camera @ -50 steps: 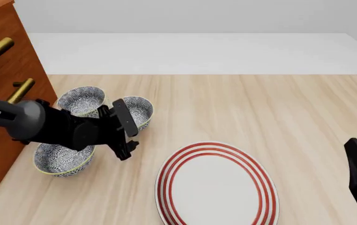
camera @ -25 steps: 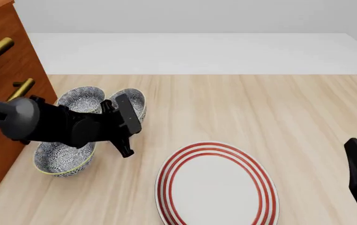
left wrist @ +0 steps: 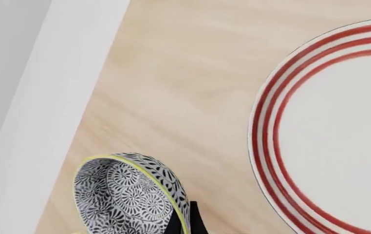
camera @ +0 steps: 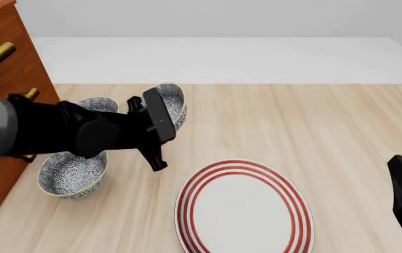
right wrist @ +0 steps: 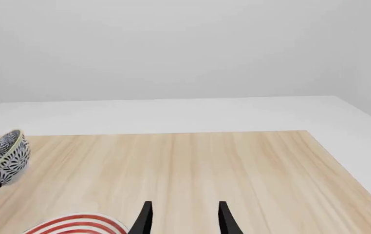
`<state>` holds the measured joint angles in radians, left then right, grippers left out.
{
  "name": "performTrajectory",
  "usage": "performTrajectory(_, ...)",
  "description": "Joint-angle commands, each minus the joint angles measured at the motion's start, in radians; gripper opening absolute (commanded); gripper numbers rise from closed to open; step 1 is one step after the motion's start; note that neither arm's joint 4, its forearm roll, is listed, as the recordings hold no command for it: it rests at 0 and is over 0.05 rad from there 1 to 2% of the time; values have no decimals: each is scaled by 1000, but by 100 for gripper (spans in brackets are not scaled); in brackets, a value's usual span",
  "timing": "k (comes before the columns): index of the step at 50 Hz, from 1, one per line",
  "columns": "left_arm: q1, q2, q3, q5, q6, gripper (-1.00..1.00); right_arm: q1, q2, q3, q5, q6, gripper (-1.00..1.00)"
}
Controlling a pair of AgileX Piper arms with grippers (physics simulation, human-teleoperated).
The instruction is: Pick up the bowl and put it in the middle on the plate.
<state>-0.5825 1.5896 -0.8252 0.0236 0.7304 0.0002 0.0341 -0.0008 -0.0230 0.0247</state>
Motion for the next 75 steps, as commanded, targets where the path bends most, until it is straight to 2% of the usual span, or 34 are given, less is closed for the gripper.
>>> performTrajectory(1, -73, -78, 6, 56, -9, -100, 0, -3, 0, 3, -1, 100)
performTrajectory(2, -109, -84, -24, 92, -54, -100, 0, -1, 0, 1, 0, 100)
performTrajectory(5, -169, -105, -53, 145, -92, -100, 0, 2, 0, -2, 1, 100)
performTrajectory(17, -253, -173, -51, 231, -41, -100, 0, -3, -1, 4, 1, 100)
performTrajectory(20, -316, -154, -89, 282, -86, -100, 0, -1, 0, 1, -1, 100)
performTrajectory(24, -321, -159, -74, 280, -38, -100, 0, 2, 0, -2, 1, 100)
performTrajectory(33, -388, -174, -130, 362, -35, -100, 0, 0, 0, 0, -1, 100)
performTrajectory(52, -539, -77, -163, 402, -38, -100, 0, 3, 0, -2, 1, 100)
performTrajectory(56, -546, -56, -151, 391, -23, -100, 0, -2, 0, 2, 0, 100)
performTrajectory(65, -594, -26, -174, 412, -39, -100, 1, 2, 0, -2, 0, 100)
performTrajectory(75, -626, 0, -156, 394, -36, -100, 1, 1, 0, -1, 0, 100)
